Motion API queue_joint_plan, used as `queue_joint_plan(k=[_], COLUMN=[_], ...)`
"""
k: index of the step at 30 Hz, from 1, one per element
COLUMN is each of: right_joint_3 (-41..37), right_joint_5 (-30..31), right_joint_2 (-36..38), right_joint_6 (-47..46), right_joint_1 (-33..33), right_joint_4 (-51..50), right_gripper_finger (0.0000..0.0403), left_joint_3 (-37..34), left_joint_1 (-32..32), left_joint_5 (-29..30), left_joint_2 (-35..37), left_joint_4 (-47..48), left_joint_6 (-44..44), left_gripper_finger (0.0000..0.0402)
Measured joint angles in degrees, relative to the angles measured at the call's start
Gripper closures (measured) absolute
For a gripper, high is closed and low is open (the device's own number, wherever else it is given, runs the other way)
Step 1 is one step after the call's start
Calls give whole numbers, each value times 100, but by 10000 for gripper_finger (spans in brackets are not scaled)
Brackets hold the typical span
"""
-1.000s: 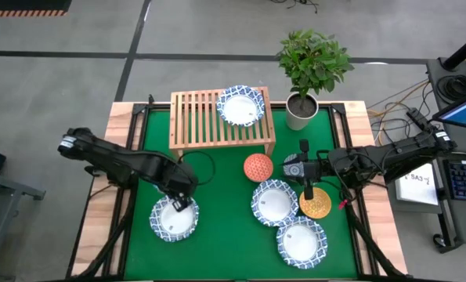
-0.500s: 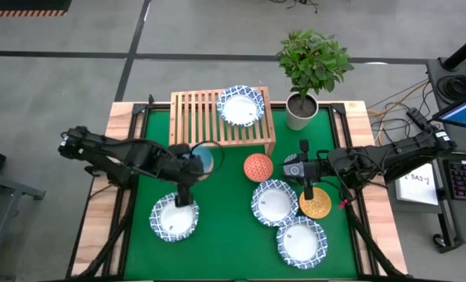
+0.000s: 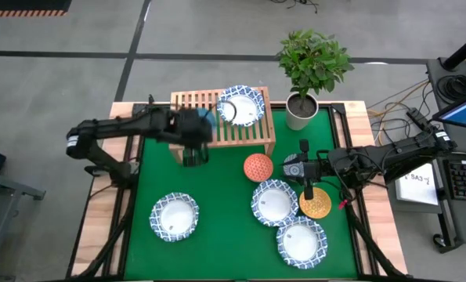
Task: Place and stack bowls onto a shelf
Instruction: Put the blue bowl on the shelf
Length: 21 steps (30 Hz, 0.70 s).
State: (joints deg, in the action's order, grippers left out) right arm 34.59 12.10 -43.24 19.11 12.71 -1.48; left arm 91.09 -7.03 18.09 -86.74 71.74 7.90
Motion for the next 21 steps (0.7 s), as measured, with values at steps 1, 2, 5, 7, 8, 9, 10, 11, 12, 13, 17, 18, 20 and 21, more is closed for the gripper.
queue_joint_plan(k=[1, 2, 5, 7, 8, 9, 10, 11, 12, 13, 17, 18, 20, 21], right_joint_3=[0, 0, 0, 0, 0, 0, 0, 0, 0, 0, 0, 0, 0, 0], right_joint_5=[0, 0, 1, 2, 2, 2, 4, 4, 6, 9, 49, 78, 149, 151], right_joint_2=[0, 0, 0, 0, 0, 0, 0, 0, 0, -2, -2, -2, -2, -2], right_joint_6=[0, 0, 0, 0, 0, 2, 4, 2, 1, 2, 7, 7, 2, 2], right_joint_1=[0, 0, 0, 0, 0, 0, 0, 0, 0, 0, 0, 0, 0, 0], right_joint_4=[1, -2, -2, 0, -2, -4, -2, -4, -2, -4, -17, -19, -73, -98], right_gripper_finger=[255, 255, 255, 255, 255, 255, 255, 255, 255, 255, 255, 255, 255, 255], left_joint_3=[0, 0, 0, 0, 0, 0, 0, 0, 0, 2, 17, 17, 13, 8], left_joint_1=[-163, -319, -764, -1022, -1144, -1257, -1363, -1450, -1532, -1613, -1751, -1755, -1755, -1757], left_joint_5=[-2, -2, -7, -55, -119, -175, -264, -367, -448, -472, -519, -507, -501, -507], left_joint_2=[-22, -50, -152, -224, -263, -296, -334, -378, -409, -432, -510, -513, -508, -503], left_joint_4=[0, -1, -16, -35, -47, -71, -99, -120, -130, -155, -178, -190, -231, -261], left_joint_6=[156, 297, 618, 800, 897, 978, 1053, 1105, 1143, 1188, 1337, 1363, 1354, 1337], left_gripper_finger=[399, 399, 399, 399, 399, 399, 400, 400, 400, 400, 399, 398, 391, 385])
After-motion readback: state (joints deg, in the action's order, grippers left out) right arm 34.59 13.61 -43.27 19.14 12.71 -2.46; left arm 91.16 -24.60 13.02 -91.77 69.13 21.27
